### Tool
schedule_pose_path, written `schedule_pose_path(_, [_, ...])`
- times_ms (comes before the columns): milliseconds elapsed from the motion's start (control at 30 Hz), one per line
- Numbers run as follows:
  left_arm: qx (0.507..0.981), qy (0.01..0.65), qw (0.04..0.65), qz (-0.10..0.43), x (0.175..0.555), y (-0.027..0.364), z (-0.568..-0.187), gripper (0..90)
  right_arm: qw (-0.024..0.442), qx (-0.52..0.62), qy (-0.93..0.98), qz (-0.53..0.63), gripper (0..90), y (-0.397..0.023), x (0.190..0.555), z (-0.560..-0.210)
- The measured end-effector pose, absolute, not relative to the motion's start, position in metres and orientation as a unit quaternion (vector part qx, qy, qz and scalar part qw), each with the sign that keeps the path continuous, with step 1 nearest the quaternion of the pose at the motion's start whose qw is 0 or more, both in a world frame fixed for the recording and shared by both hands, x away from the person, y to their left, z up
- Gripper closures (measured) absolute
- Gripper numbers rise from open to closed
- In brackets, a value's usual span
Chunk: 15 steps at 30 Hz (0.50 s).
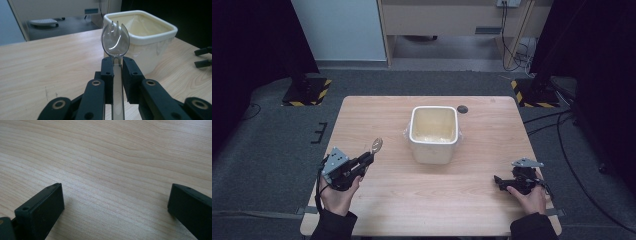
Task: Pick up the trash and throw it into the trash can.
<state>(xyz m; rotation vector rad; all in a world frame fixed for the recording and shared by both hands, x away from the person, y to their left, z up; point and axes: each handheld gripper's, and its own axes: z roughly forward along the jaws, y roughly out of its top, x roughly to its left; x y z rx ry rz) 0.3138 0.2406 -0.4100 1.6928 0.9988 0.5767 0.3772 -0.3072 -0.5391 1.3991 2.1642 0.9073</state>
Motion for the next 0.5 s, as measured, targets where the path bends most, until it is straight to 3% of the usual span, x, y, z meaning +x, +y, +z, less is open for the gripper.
schedule_pose_path(500, [0.698, 0.390, 0.546, 0.251, 0.335, 0.216, -0.377, 79.5, 0.203, 0.501, 0.776, 0.325, 0.7, -0.307, 0.377, -0.539])
